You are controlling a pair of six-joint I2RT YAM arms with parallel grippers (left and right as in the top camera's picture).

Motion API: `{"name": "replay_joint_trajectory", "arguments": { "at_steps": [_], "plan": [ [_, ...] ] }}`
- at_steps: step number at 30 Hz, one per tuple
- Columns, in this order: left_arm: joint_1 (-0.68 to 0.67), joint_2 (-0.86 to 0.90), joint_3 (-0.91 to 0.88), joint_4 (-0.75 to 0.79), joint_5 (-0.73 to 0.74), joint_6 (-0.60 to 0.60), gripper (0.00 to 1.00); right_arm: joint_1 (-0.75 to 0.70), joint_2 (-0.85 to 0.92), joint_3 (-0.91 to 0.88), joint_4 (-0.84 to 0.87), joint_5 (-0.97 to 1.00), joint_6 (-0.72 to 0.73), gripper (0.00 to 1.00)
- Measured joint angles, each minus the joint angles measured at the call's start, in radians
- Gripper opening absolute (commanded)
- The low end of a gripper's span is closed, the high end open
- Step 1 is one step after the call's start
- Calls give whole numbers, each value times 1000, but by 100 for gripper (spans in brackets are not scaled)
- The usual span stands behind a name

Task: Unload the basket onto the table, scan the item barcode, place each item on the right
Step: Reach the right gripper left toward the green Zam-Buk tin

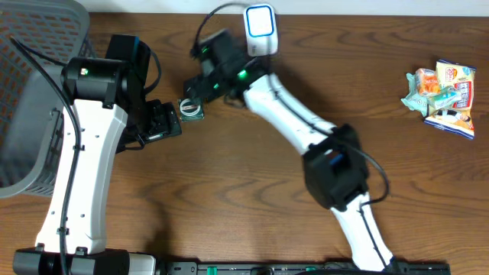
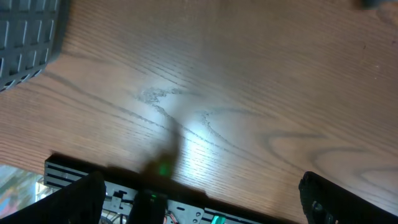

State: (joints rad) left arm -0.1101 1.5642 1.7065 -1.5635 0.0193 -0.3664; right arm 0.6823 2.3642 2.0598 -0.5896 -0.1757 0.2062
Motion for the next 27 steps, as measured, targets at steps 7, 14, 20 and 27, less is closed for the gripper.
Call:
{"name": "replay_joint_trajectory", "arguments": {
  "at_steps": [7,14,20,27],
  "plan": [
    [0,0,0,0,0,0,98,90,46,0,13,138,101,99],
    [0,0,0,0,0,0,98,138,95,0,31,196,170,93],
    [0,0,0,0,0,0,98,148,134,0,10,245,195,64],
    [0,0,0,0,0,0,98,141,134,2,-46,307,199,60]
  ]
}}
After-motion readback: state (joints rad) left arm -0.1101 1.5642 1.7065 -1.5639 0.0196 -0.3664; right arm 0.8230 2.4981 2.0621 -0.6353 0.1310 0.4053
